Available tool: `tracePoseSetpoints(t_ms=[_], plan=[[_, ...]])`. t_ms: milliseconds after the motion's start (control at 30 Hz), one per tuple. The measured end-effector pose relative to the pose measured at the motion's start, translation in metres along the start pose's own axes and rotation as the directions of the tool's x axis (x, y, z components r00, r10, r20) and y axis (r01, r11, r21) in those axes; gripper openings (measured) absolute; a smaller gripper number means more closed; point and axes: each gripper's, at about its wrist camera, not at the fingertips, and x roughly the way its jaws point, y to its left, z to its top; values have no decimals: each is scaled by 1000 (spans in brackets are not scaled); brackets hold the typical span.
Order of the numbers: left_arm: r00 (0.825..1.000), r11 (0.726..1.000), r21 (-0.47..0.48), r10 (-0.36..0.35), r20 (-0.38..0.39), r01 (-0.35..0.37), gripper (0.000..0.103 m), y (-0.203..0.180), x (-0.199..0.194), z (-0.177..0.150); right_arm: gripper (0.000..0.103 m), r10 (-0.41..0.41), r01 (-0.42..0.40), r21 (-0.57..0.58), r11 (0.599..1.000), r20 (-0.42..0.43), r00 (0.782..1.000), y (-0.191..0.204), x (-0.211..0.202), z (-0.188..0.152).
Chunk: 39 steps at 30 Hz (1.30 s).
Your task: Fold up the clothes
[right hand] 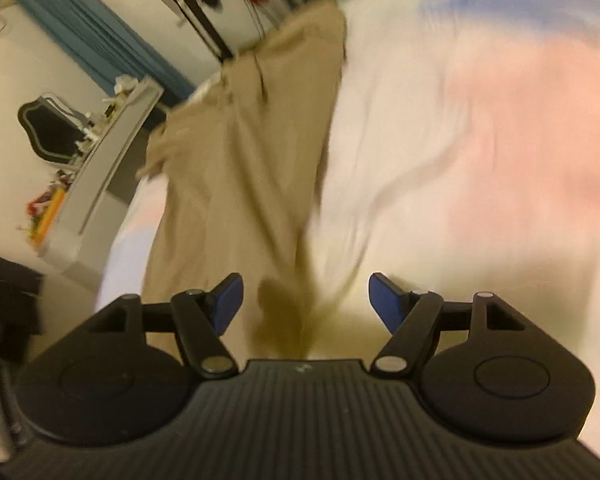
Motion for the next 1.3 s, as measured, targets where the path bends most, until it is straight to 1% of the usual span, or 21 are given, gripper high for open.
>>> tracePoseSetpoints(t_ms=[33,100,200,267,333,433,500,600,633,667,700,733,767,900,1000,1100,1200,1233,1300], plan=[[999,999,-15,-40,16,40,2,4,-9,-3,72,-2,3,24,1000,-23,1000,-2,0,-7],[992,992,-44,-119,50,121,2,12,-28,-10,72,4,-2,42,999,-51,999,-3,-3,-17],[968,968,-87,-226,104,236,2,25,-55,-19,72,27,-23,56,998,-74,997,-1,-9,-28],[958,954,-134,-250,143,269,2,38,-64,-23,72,65,-58,82,995,-93,993,-1,-10,-33],[949,945,-155,-259,178,287,2,46,-69,-25,72,89,-79,90,993,-112,990,1,-8,-37],[951,950,-157,-239,197,271,2,45,-68,-28,72,81,-73,59,996,-141,987,6,-3,-41],[957,955,-159,-222,188,252,2,45,-64,-28,72,104,-98,42,994,-169,980,10,3,-43],[964,958,-166,-204,170,232,2,41,-58,-19,71,100,-110,-37,993,-211,972,24,10,-47],[966,960,-163,-202,163,228,2,41,-58,-19,57,72,-92,-80,993,-219,973,30,11,-49],[968,962,-158,-200,152,223,2,40,-56,-19,42,26,-56,-133,989,-222,975,37,12,-51],[971,965,-148,-198,135,217,2,38,-53,-18,19,-14,-25,-171,985,-222,975,41,12,-53],[973,968,-133,-195,124,211,2,35,-50,-17,14,-34,-8,-187,982,-219,975,44,9,-53],[975,972,-117,-192,110,204,2,31,-46,-16,12,-45,2,-199,980,-213,976,46,4,-53],[985,984,-46,-169,34,171,2,13,-26,-16,10,-99,49,-255,966,-190,977,49,-21,-51],[994,994,23,-110,-23,111,2,-1,-10,-20,9,-143,89,-277,957,-184,972,45,-34,-50],[998,994,98,-43,-51,48,2,-12,4,-24,9,-201,136,-308,941,-190,961,37,-34,-55],[998,988,155,6,-57,3,3,-20,11,-29,9,-211,146,-298,943,-201,956,32,-32,-56],[999,986,168,15,-50,-6,5,-21,10,-30,10,-208,144,-293,945,-198,958,33,-33,-55],[999,980,197,31,-22,-26,18,-24,1,-33,11,-203,147,-289,946,-173,964,35,-40,-54]])
